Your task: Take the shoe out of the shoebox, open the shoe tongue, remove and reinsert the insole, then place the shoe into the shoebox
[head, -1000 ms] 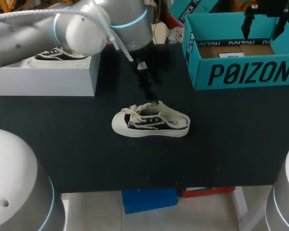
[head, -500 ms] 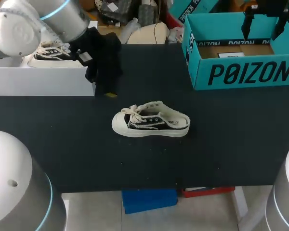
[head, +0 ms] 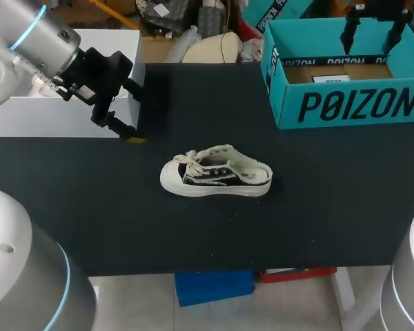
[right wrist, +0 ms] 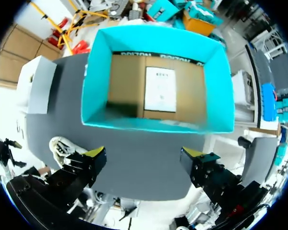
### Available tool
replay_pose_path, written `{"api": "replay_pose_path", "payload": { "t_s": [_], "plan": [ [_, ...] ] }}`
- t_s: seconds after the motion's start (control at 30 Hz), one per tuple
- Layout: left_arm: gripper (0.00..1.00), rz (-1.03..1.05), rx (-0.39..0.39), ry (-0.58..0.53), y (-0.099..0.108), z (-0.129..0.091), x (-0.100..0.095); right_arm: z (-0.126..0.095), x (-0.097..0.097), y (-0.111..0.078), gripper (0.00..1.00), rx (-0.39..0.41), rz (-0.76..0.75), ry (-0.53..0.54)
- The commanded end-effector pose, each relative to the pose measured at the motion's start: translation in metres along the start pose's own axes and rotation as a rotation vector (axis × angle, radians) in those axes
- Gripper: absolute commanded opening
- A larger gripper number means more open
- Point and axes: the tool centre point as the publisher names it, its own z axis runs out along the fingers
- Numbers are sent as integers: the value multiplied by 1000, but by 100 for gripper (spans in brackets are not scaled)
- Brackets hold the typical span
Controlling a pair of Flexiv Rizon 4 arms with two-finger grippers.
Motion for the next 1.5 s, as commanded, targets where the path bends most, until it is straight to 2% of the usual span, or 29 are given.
{"api": "replay_pose_path", "payload": {
  "t_s": [0.03, 0.13, 0.2, 1.33, 1.47, 1.5],
  "plan": [
    [100, 3, 12, -7, 2, 1, 2, -6, 112, -25, 100, 36, -537, 0],
    [100, 3, 12, -7, 2, 1, 2, -2, 178, -90, 100, 1, -785, 107],
    [100, 3, 12, -7, 2, 1, 2, 2, 217, -144, 100, -50, -957, 193],
    [100, 3, 12, -7, 2, 1, 2, 2, 217, -144, 100, -50, -957, 193],
    [100, 3, 12, -7, 2, 1, 2, 19, 231, -167, 100, -146, -1112, 159],
    [100, 3, 12, -7, 2, 1, 2, 28, 233, -170, 100, -202, -1160, 159]
  ]
}}
